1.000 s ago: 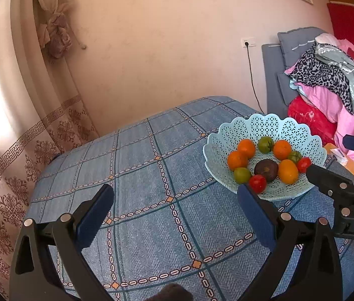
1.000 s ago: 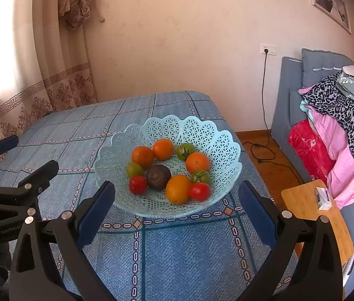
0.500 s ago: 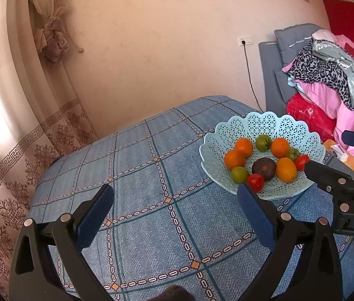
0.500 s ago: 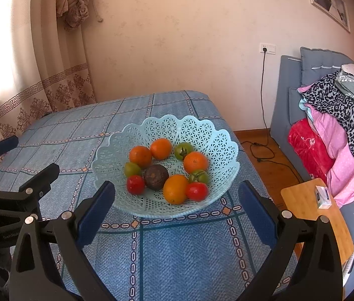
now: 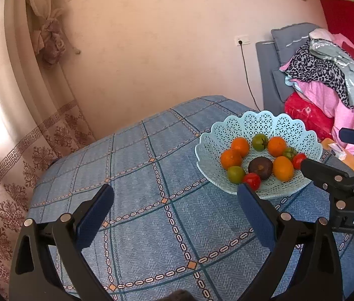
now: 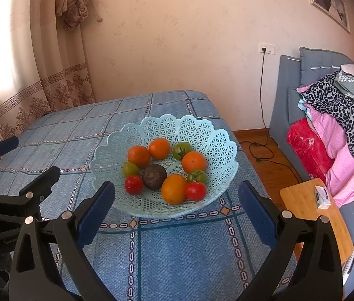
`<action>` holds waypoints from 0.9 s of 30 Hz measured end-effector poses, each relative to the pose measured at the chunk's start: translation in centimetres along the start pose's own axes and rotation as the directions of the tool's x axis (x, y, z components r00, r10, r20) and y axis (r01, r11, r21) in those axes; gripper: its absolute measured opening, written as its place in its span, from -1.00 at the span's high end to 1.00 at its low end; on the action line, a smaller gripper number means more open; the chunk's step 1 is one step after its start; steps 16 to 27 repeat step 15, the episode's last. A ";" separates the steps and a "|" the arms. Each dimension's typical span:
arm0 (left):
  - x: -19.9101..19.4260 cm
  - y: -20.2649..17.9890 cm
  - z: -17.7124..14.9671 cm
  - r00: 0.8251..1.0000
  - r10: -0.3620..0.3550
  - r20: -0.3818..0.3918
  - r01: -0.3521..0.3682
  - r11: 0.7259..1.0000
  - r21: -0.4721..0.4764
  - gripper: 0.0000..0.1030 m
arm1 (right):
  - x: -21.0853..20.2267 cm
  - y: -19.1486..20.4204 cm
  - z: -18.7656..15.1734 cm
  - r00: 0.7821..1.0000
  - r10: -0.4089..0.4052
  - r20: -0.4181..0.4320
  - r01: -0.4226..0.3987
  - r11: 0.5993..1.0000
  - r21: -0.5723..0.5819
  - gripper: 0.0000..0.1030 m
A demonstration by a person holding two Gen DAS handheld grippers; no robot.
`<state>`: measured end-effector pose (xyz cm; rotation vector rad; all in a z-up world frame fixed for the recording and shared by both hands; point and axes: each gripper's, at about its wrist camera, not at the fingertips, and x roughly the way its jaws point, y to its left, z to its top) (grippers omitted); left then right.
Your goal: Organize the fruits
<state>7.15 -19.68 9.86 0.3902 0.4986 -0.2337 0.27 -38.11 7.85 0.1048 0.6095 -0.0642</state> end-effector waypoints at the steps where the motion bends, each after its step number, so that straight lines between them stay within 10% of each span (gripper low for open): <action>1: -0.1 -0.1 0.0 1.000 0.004 0.006 -0.004 1.000 0.004 -0.90 | 0.0 0.0 0.0 1.000 0.000 0.000 0.000 1.000 0.000 -0.94; 27: 0.1 0.1 -0.1 1.000 0.001 -0.015 -0.001 1.000 -0.012 -0.90 | -0.1 -0.2 -0.1 1.000 -0.002 -0.001 0.002 1.000 0.004 -0.94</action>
